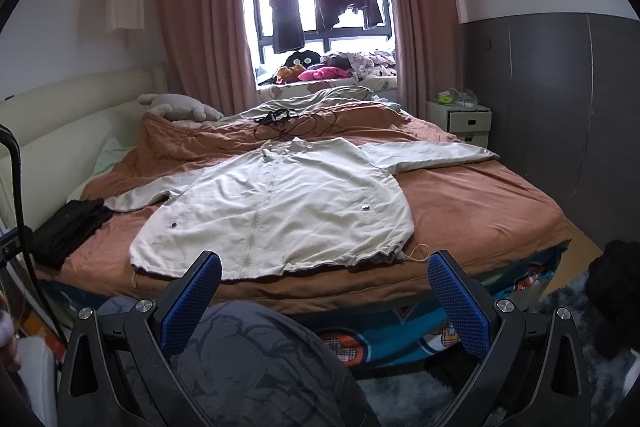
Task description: Fold large clothes
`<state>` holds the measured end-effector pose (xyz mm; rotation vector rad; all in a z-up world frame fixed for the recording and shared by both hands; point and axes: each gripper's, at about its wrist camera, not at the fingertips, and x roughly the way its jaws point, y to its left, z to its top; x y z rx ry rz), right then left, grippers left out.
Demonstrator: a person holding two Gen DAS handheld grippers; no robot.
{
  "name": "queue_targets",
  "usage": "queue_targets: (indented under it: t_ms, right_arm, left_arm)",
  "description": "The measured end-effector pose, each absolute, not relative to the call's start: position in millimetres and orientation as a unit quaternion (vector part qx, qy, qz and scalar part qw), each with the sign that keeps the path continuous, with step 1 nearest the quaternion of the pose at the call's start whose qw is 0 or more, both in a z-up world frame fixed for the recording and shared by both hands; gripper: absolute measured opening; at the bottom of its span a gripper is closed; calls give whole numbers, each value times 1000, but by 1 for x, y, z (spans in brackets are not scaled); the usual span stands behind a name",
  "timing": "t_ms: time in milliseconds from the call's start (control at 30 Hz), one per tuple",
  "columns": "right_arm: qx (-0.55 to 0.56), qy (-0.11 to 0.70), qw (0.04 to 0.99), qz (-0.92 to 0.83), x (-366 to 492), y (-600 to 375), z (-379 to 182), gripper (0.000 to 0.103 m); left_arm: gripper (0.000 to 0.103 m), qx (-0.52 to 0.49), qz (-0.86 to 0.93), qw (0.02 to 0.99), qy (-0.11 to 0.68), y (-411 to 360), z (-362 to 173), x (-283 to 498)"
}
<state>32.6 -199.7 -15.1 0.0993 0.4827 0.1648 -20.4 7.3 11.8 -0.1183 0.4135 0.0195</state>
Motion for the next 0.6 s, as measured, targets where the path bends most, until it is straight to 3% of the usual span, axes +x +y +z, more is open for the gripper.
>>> queue_targets:
  t_ms: [600]
  right_arm:
    - [40, 245, 964, 94, 23, -191, -11, 103]
  left_arm:
    - [103, -72, 21, 976, 203, 6, 9, -36]
